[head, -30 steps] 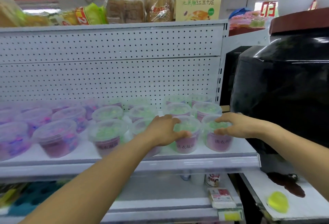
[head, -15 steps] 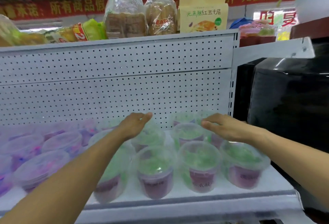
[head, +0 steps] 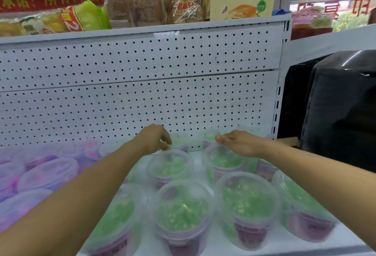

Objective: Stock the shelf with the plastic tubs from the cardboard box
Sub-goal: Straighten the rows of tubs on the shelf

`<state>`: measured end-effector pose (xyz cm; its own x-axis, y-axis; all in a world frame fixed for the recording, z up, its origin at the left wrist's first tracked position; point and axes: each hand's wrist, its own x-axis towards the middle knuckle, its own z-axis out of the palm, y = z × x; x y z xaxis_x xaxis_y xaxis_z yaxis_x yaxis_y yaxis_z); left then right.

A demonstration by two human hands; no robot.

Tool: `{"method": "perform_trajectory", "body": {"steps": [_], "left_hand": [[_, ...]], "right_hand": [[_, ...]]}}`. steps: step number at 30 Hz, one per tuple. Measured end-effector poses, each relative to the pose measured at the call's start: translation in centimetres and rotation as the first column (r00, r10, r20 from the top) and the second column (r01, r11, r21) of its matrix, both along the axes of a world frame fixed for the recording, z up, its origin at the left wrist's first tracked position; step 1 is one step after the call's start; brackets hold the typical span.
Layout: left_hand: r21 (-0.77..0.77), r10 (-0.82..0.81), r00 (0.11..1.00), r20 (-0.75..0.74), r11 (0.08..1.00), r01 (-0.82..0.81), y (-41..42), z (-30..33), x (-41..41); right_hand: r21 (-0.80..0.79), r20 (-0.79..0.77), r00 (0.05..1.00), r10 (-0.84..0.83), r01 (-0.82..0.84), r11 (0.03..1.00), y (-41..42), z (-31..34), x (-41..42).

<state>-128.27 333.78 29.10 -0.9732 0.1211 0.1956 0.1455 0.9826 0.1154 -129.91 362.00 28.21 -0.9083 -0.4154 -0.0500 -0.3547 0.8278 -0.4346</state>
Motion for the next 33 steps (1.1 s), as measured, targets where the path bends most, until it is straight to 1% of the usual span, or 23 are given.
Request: {"method": "perform_trajectory", "body": {"steps": [3,8,12,16,17,18,20,21,22,23,26,31,33], "left_hand": [[0.107,-0.031,0.999,-0.015,0.994,0.033,1.4,-0.5,-0.7],[0.138,-0.038,0.999,-0.032,0.99,0.042,1.9,-1.0,-1.0],[0.227,-0.045,0.999,0.024,0.973,0.039,1.4,-1.3,0.3],[0.342,-0.01,1.0,0.008,0.94,0.007,1.0,-0.2,3.5],[0.331,-0.014,0.999,0.047,0.944,-0.002,0.6,0.3,4.7],[0.297,-0.025,0.993,0.118,0.955,-0.011,-0.1,0.8,5.9],[0.213,-0.048,0.954,0.294,0.977,-0.016,-1.5,1.6,7.6],[0.185,-0.065,0.932,0.356,0.983,-0.003,-2.0,1.8,8.2],[0.178,-0.087,0.919,0.385,0.984,0.018,-2.1,1.8,8.4],[0.191,-0.106,0.919,0.379,0.981,0.035,-1.9,1.6,8.4],[0.236,-0.125,0.955,0.27,0.97,0.061,-0.6,0.6,7.8],[0.19,-0.045,0.977,0.208,0.982,0.005,0.4,0.1,8.0],[0.148,0.001,0.989,0.15,0.989,-0.023,0.8,-0.1,8.6]], "right_hand": [[0.004,-0.018,1.0,-0.003,0.003,1.0,-0.2,-0.1,0.1],[-0.003,-0.04,0.999,0.013,-0.013,1.0,-0.4,-0.3,-0.2],[0.007,-0.026,0.999,0.031,-0.031,0.999,-0.4,-0.3,0.2],[-0.039,-0.108,0.993,0.048,-0.052,0.998,0.4,0.2,2.1],[-0.037,-0.128,0.99,0.059,-0.064,0.997,0.8,0.4,2.8],[-0.031,-0.13,0.989,0.069,-0.074,0.997,1.2,0.6,3.5],[0.003,-0.094,0.993,0.075,-0.075,0.997,1.7,0.9,4.9],[0.029,-0.085,0.994,0.072,-0.07,0.997,1.7,1.0,5.4],[0.05,-0.087,0.994,0.065,-0.061,0.997,1.6,1.0,5.7],[0.056,-0.093,0.994,0.056,-0.051,0.997,1.4,0.9,6.0],[0.038,-0.1,0.995,0.025,-0.021,0.999,1.1,0.8,6.5],[0.026,-0.095,0.995,-0.009,0.011,1.0,0.9,0.6,6.7],[0.034,-0.09,0.996,-0.019,0.022,0.999,0.7,0.7,6.9]]}}
